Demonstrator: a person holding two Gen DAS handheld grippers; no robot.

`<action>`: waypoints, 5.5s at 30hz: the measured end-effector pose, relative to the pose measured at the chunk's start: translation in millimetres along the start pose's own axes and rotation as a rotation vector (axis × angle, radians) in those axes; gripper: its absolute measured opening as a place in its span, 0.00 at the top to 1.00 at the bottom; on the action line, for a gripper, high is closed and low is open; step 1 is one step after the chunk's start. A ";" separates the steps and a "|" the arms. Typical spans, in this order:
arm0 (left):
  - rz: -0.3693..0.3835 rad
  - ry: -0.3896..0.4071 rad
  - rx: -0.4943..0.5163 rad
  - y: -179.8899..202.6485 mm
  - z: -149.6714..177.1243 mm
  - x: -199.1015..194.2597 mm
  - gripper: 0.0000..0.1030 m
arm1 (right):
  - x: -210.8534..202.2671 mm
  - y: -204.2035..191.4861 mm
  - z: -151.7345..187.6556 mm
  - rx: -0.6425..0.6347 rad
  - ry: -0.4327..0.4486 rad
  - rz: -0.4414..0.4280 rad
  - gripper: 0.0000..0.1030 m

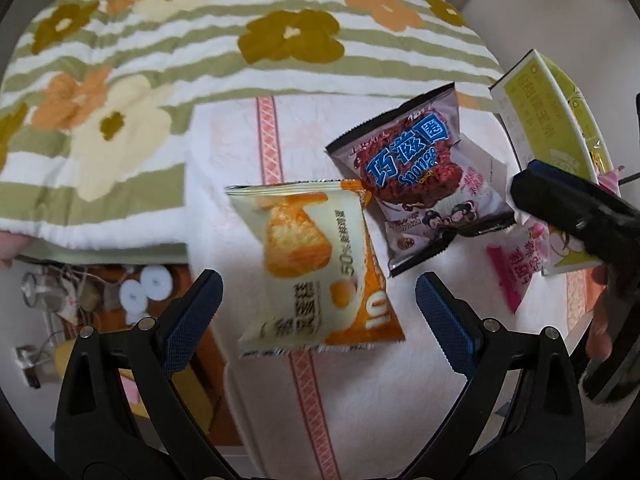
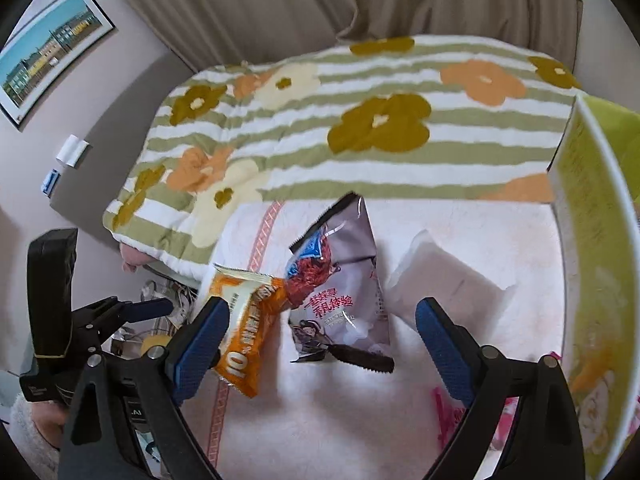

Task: Organize snacks
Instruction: 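Grasp the orange-and-white cake packet with the left tool while the right tool grasps the purple Spongy bag, then carry the cake packet and purple bag into the box and open both tools, then grasp the grey square packet with the left tool while the right tool grasps the pink strawberry packet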

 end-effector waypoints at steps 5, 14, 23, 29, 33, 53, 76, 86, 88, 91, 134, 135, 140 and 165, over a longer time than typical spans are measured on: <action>-0.017 -0.023 0.001 2.0 -3.8 23.7 0.06 | 24.7 3.1 1.8 -0.019 -0.043 -0.002 0.10; -0.055 -0.066 -0.009 -0.9 -3.5 49.7 0.07 | 52.8 3.9 6.4 -0.067 -0.090 -0.010 0.10; -0.056 -0.078 -0.019 -3.7 1.0 56.5 0.34 | 63.1 1.6 8.4 -0.100 -0.116 -0.026 0.10; -0.052 -0.062 -0.029 -8.7 0.5 51.7 0.39 | 67.6 -2.1 9.1 -0.122 -0.128 -0.033 0.10; -0.057 -0.057 -0.043 -10.5 0.8 49.5 0.39 | 70.2 -5.2 11.5 -0.142 -0.131 -0.031 0.13; -0.050 0.084 -0.021 -2.5 -28.3 -20.5 0.39 | -10.2 -5.3 -19.2 -0.122 0.011 0.063 0.42; 0.066 0.333 0.137 266.4 -139.2 -75.2 0.39 | -224.5 186.1 -84.8 -0.029 0.304 0.147 0.42; 0.058 0.261 0.135 374.0 -156.3 -17.6 0.39 | -232.7 277.5 -89.2 -0.002 0.254 0.126 0.43; 0.029 0.233 0.139 380.8 -158.1 -1.4 0.39 | -232.0 291.8 -87.4 0.010 0.244 0.121 0.42; 0.011 0.216 0.136 384.8 -162.6 17.0 0.37 | -225.9 304.6 -86.1 0.024 0.231 0.122 0.42; -0.059 0.274 -0.090 301.3 -76.4 -48.9 0.07 | -230.5 291.9 -63.9 -0.058 0.223 0.095 0.08; -0.073 0.284 -0.096 294.5 -72.3 -56.0 0.07 | -234.8 284.4 -64.0 -0.070 0.233 0.082 0.08; -0.116 0.305 -0.124 259.7 -57.6 -80.4 0.07 | -245.2 253.4 -60.8 -0.105 0.269 0.048 0.08; 0.096 0.147 0.166 140.2 -49.6 -69.3 0.07 | -194.3 80.7 30.0 0.122 0.280 0.242 0.08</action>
Point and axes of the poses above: each gripper's, at about its wrist camera, not at the fingertips, and x roughly the way its jaws point, y to its right, z to its underside, the point moved 9 cm from there along x, roughly the way its jaws point, and after that the axes turned 7 degrees about y, right-handed, at the moved point
